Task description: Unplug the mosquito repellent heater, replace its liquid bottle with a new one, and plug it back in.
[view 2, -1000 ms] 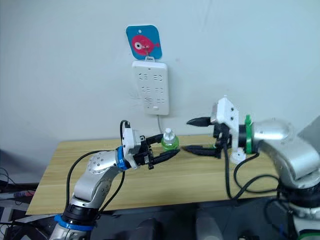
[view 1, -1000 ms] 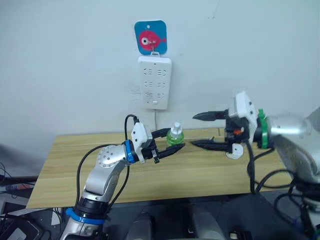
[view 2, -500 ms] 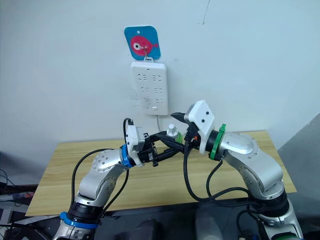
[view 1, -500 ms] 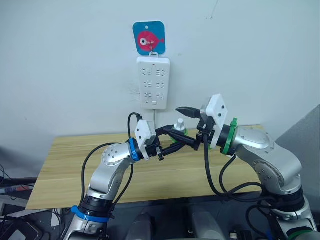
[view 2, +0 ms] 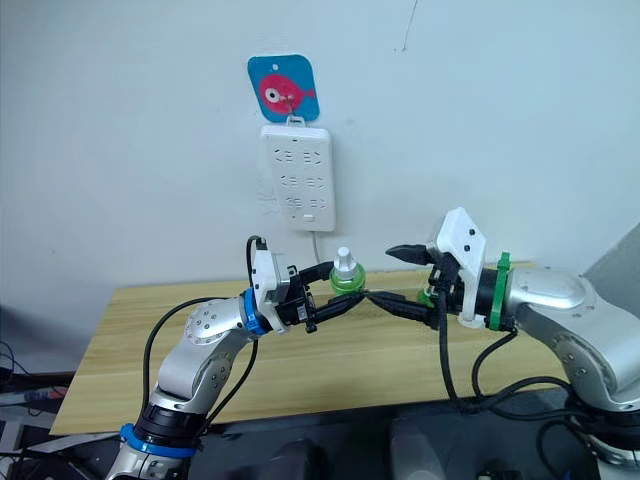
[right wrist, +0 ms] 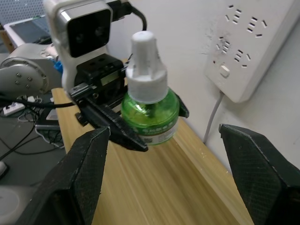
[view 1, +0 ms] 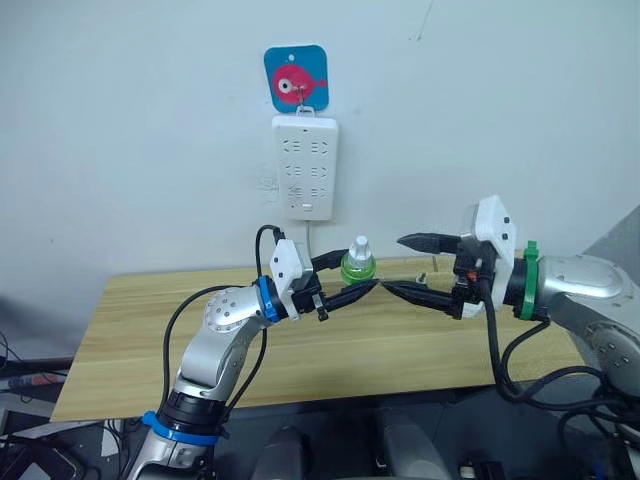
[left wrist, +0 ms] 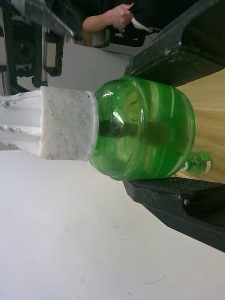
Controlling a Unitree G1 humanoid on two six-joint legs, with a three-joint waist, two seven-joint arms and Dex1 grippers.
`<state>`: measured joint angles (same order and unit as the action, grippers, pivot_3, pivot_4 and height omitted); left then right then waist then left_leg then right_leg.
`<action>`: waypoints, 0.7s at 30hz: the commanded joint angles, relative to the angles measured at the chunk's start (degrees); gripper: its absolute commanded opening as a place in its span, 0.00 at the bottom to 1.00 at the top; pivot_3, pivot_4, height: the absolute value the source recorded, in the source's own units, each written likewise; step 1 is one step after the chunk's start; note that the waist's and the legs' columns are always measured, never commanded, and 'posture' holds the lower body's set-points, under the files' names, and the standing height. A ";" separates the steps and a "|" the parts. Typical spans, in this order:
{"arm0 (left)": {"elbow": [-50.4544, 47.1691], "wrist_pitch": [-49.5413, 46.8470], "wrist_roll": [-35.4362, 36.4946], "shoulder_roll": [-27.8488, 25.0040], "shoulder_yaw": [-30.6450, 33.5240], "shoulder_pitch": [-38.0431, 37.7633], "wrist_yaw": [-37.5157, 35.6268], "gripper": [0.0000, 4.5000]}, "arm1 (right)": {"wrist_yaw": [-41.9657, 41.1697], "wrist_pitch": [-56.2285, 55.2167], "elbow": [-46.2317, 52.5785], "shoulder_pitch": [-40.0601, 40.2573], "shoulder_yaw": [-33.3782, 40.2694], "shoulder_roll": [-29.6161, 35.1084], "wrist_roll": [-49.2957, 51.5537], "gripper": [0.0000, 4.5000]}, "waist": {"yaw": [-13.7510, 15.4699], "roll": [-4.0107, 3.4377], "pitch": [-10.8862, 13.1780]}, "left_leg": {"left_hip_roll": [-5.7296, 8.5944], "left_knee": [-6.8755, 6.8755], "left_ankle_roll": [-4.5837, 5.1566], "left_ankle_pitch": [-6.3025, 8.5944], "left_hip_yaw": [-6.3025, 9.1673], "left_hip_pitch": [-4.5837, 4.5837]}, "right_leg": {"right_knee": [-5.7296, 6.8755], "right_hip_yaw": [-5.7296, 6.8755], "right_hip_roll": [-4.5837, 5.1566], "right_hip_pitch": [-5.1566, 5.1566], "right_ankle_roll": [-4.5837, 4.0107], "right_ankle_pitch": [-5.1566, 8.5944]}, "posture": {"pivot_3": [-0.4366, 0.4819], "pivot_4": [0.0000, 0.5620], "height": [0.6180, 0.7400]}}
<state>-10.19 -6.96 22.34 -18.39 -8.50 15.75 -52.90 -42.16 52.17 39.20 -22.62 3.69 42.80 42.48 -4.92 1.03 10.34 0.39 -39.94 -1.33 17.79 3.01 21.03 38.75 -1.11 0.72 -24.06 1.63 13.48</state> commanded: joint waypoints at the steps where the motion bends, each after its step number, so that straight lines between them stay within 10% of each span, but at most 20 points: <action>1: -1.46 1.00 0.61 0.14 0.52 0.92 0.22 0.51 | 3.80 -0.73 2.58 -2.99 -2.16 -3.25 0.50 0.86 | -0.07 0.00 0.00 | -0.01 0.00 0.00 0.00 -0.01 0.00 | 0.00 -0.02 -0.02 0.00 0.00 0.00 | 0.29 0.22 0.92; 12: -2.05 1.34 0.45 0.43 -0.31 0.88 -0.17 0.51 | 10.49 -7.21 -5.74 -9.75 -11.96 -15.17 -9.73 0.86 | -0.13 0.00 -0.01 | 0.00 -0.01 -0.01 0.00 0.02 -0.02 | 0.01 -0.15 0.00 -0.02 -0.03 -0.02 | 0.29 0.21 0.92; 21: -2.70 1.09 0.48 0.14 -0.08 0.08 0.28 0.51 | 4.05 -1.02 -3.28 -4.37 -0.77 -5.88 -0.04 0.86 | 0.04 0.00 -0.01 | 0.01 0.00 0.00 0.00 0.04 -0.01 | -0.01 -0.11 0.02 -0.01 -0.04 -0.02 | 0.29 0.21 0.92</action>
<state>-10.38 -6.92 22.27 -18.33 -8.58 15.74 -52.61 -37.13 50.38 33.95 -27.22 -0.62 35.72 40.41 -4.88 1.02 10.33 0.39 -39.94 -1.32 17.80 3.03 21.01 38.73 -1.23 0.74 -24.07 1.60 13.45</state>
